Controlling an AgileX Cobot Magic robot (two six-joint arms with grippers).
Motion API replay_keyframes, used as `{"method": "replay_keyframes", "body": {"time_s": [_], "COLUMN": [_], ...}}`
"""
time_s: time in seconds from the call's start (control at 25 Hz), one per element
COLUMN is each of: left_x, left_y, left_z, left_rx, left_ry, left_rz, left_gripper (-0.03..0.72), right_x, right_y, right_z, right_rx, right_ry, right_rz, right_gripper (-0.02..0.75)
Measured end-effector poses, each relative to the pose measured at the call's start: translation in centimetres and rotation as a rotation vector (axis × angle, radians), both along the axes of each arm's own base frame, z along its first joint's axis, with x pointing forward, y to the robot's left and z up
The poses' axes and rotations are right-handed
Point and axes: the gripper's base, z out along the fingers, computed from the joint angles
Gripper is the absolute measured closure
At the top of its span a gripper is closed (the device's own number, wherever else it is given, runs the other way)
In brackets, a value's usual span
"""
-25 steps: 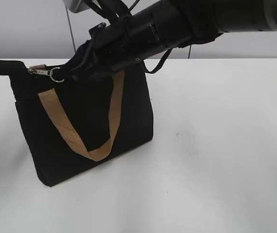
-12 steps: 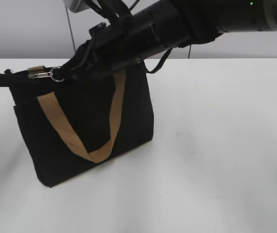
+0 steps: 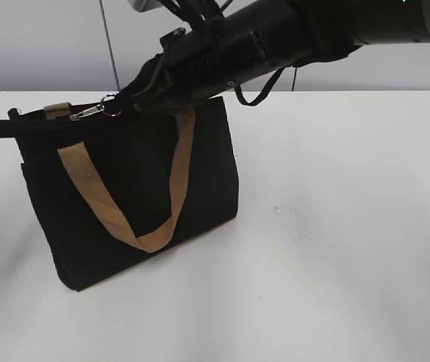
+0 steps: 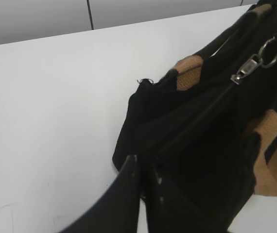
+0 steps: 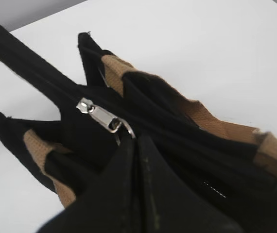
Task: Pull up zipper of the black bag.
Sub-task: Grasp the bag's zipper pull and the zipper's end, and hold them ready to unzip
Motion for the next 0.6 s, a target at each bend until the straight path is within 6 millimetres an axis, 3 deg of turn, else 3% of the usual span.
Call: {"method": "replay_keyframes", "body": {"time_s": [0.6], "left_x": [0.0], "left_y": [0.0], "left_z": [0.0], "left_rx": [0.0], "left_ry": [0.0], "left_rz": [0.001], "left_gripper": [0.685], "right_x": [2.2], "right_y": [-3.3], "right_z": [0.0], "right_rx": [-0.006], "right_ry": [0.002], "right_rz": [-0.083], "right_gripper": [0.738]}}
